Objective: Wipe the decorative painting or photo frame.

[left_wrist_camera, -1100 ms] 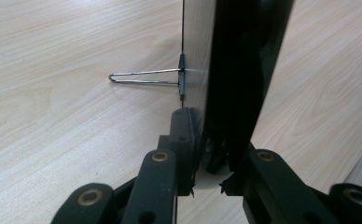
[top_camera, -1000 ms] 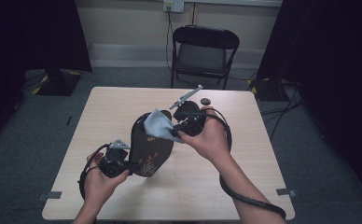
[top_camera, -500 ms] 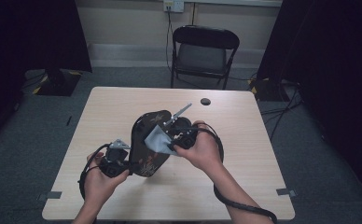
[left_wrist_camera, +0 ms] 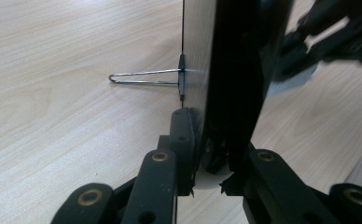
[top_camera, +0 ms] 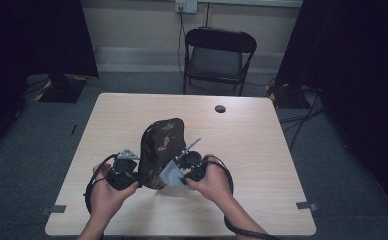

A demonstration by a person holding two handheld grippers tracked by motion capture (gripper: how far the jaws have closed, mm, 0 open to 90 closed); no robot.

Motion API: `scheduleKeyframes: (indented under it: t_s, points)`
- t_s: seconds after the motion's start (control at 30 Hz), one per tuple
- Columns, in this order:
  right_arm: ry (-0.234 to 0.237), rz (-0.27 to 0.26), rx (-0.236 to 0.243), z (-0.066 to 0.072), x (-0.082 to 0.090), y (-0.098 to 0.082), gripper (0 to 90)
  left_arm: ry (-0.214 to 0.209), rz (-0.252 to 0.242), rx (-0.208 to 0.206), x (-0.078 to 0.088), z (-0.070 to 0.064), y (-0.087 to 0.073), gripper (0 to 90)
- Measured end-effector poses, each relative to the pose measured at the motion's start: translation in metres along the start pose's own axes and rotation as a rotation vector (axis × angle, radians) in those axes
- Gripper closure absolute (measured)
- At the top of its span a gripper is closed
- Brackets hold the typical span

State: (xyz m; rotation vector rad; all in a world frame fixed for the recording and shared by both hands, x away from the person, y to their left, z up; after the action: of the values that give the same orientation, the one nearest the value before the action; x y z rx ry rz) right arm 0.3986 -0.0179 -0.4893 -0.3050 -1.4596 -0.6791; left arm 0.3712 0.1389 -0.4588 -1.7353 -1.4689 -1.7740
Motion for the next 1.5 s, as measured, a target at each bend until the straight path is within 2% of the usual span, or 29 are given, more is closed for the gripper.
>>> scheduleKeyframes:
  t_s: [0.13, 0.23, 0.3, 0.4, 0.77, 0.87, 1.03, 1.3, 1.5]
  points:
    - [0.018, 0.026, -0.013, 0.0, -0.022, -0.011, 82.5, 0.001, 0.0, 0.001, 0.0, 0.0, 0.0, 78.9]
    - [0.047, 0.02, -0.029, 0.001, -0.034, -0.017, 82.5, 0.001, 0.0, 0.003, 0.0, 0.0, 0.0, 78.9]
    - [0.059, 0.008, -0.037, 0.0, -0.034, -0.02, 82.5, 0.001, 0.0, 0.004, 0.0, 0.0, 0.0, 78.9]
    - [0.046, -0.001, -0.037, -0.004, -0.024, -0.021, 82.5, 0.0, -0.001, 0.006, 0.0, 0.0, 0.0, 78.9]
    - [-0.026, -0.086, -0.033, -0.018, 0.057, -0.01, 82.5, 0.002, 0.001, 0.009, 0.0, -0.001, 0.0, 78.9]
    - [-0.049, -0.115, -0.017, -0.019, 0.084, -0.001, 82.5, 0.002, 0.003, 0.01, -0.001, -0.001, 0.001, 78.9]
    - [-0.068, -0.165, 0.001, -0.014, 0.117, 0.011, 82.6, 0.003, 0.003, 0.008, -0.001, -0.001, 0.001, 78.9]
    - [-0.1, -0.218, 0.028, -0.006, 0.159, 0.027, 82.6, 0.005, 0.002, 0.005, -0.001, -0.001, 0.001, 78.9]
    - [-0.116, -0.239, 0.034, -0.004, 0.178, 0.034, 82.6, 0.005, 0.004, 0.004, -0.001, -0.001, 0.001, 78.9]
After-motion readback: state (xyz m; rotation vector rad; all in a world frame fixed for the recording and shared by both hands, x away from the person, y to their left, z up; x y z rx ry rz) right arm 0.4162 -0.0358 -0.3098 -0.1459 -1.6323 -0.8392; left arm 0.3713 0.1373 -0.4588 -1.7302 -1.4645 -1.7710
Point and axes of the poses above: each handheld gripper's, and its own axes: x roughly backward along the jaws, y roughly out of its top, z roughly to its left, the point moved 8 cm from there along -x, roughly forward along the jaws, and after that the axes turned 12 degrees about z, right-handed, at the moved point
